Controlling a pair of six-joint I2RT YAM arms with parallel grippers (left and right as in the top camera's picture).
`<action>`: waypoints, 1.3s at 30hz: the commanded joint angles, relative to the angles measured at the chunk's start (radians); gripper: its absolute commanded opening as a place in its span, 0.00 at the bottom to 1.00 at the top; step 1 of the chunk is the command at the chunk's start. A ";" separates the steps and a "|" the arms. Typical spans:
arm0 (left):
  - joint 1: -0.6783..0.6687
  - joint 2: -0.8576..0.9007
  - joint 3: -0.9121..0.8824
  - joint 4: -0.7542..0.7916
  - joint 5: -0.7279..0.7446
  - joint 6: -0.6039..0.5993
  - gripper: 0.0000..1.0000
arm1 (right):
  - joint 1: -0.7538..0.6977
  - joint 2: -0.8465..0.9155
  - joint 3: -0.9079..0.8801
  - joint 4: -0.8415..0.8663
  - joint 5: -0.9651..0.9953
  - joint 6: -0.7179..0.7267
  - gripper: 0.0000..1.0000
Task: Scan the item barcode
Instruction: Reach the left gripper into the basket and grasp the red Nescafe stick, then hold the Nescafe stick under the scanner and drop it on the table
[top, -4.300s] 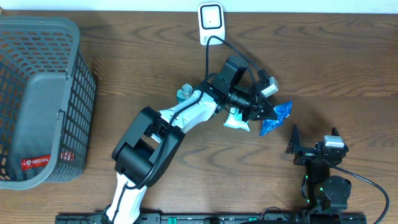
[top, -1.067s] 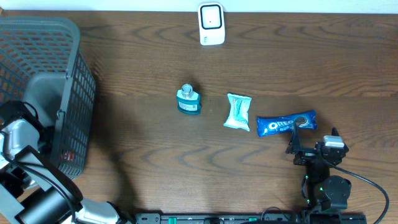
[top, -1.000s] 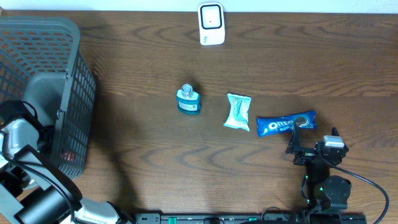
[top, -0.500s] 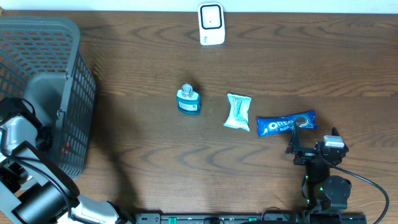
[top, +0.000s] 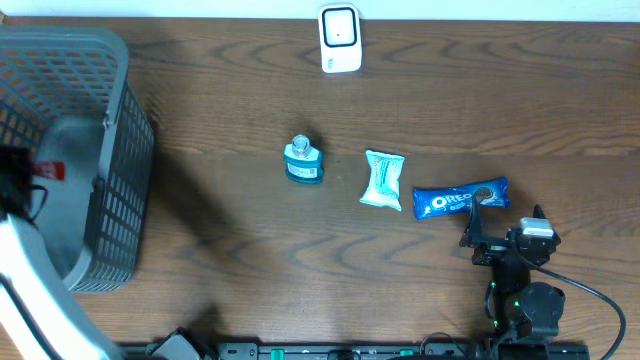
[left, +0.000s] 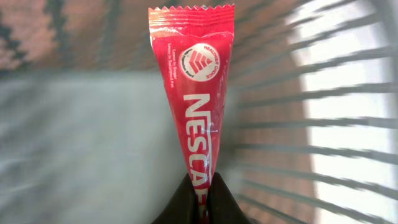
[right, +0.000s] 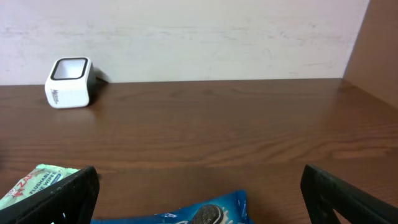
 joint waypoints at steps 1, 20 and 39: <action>0.001 -0.151 0.059 0.020 0.185 0.016 0.07 | 0.010 -0.004 -0.003 -0.001 0.009 -0.011 0.99; -0.976 -0.227 -0.001 -0.248 -0.202 0.048 0.07 | 0.010 -0.004 -0.003 -0.001 0.009 -0.011 0.99; -1.209 0.367 -0.183 -0.022 -0.151 -0.499 0.07 | 0.010 -0.004 -0.003 -0.001 0.009 -0.011 0.99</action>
